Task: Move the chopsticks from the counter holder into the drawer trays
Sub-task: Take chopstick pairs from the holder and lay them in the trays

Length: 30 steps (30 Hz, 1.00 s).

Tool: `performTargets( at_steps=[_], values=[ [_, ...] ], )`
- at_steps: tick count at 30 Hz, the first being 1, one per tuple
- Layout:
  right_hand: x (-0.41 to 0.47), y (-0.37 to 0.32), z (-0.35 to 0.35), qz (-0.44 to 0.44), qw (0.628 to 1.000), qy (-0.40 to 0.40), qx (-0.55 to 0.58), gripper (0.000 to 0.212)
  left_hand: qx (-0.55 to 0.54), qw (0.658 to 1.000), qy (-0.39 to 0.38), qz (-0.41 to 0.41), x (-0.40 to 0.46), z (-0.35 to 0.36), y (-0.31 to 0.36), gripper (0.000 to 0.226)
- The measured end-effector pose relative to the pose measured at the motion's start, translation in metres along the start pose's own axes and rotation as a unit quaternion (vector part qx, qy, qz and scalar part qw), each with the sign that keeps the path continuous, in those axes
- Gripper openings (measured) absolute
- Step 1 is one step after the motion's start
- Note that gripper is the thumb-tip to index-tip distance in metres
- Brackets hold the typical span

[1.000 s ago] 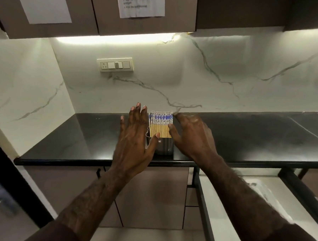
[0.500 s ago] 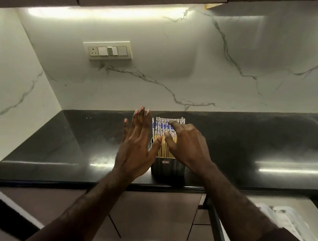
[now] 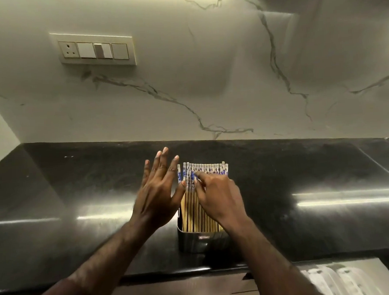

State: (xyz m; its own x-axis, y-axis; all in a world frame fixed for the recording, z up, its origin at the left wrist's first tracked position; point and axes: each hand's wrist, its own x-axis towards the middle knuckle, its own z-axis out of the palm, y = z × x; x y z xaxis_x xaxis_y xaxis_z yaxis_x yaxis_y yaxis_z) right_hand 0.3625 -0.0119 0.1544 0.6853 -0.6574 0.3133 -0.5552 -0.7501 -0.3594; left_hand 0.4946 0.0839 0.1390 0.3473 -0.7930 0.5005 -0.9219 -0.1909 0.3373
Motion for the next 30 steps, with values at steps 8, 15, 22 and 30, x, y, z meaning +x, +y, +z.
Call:
performTargets(
  at_steps=[8, 15, 22, 30],
  values=[
    [0.019, -0.007, 0.033, 0.042, 0.999, 0.014, 0.027, 0.033, -0.076, 0.996, -0.047, 0.009, 0.023, 0.040, -0.033, 0.059],
    [0.017, -0.005, 0.044, 0.078, 0.995, 0.008, 0.061, 0.035, -0.228, 0.970, 0.019, -0.087, 0.018, 0.059, -0.030, 0.059],
    [0.014, -0.007, 0.052, 0.076, 0.994, 0.009, 0.081, 0.029, -0.309, 0.937, 0.063, -0.147, 0.019, 0.064, -0.025, 0.047],
    [0.013, -0.008, 0.054, 0.074, 0.993, 0.002, 0.096, 0.026, -0.370, 0.901, 0.030, -0.224, 0.025, 0.059, -0.022, 0.035]
  ],
)
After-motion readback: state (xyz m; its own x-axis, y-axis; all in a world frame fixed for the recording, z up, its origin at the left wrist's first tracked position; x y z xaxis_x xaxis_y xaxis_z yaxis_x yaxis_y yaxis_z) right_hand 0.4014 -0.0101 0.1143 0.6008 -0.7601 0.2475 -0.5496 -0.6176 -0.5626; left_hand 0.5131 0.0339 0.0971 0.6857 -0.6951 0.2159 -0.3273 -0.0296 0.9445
